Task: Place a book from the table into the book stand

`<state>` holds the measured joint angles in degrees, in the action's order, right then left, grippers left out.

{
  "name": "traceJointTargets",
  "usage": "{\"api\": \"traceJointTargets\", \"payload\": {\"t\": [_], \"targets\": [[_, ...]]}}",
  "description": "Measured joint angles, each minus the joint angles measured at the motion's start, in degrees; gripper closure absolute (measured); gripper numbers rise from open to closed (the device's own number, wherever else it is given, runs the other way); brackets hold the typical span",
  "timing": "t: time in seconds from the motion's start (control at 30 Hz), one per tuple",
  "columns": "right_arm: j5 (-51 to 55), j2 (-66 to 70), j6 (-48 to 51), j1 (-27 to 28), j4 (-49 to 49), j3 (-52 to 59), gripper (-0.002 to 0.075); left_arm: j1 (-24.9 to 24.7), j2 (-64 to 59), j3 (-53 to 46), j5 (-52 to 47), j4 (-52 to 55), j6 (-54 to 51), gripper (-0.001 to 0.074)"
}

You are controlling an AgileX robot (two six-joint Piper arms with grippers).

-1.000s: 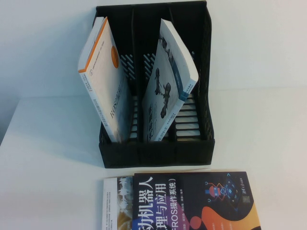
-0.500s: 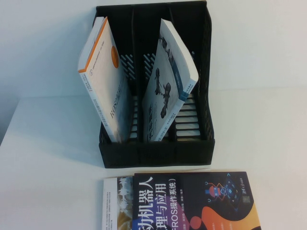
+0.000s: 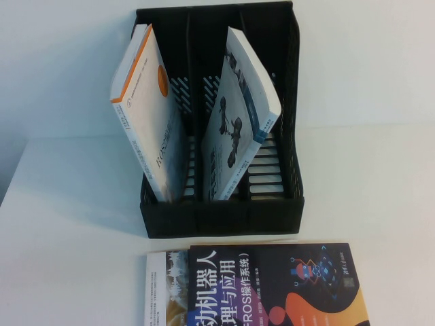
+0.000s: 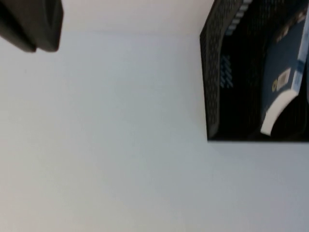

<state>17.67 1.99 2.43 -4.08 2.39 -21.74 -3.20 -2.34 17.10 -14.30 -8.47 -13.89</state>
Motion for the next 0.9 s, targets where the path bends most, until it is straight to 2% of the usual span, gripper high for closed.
{"api": "traceJointTargets", "payload": {"t": [0.1,0.27,0.43,0.77,0.9], "targets": [[9.40,4.52,-2.43,0.00,0.00,-5.13,0.0728,0.00,-4.77,2.99,-10.85,-1.66,0.00,0.0738],[18.84,11.92,-3.28,0.00,2.42,-8.70,0.0728,0.00,-16.02,8.15,-26.66,-9.02,0.00,0.0738],[24.25,17.94,-3.28,0.00,6.97,-8.80,0.0728,0.00,-29.28,11.27,-35.65,-17.54,-3.64,0.0738],[24.31,20.50,-0.89,0.00,10.07,-8.80,0.0728,0.00,-58.34,14.21,-36.31,-43.30,-25.03,0.0738],[25.42,20.50,-0.89,0.00,11.02,-8.69,0.0728,-2.46,-67.14,17.04,-32.65,-47.09,-28.18,0.0738]]}}
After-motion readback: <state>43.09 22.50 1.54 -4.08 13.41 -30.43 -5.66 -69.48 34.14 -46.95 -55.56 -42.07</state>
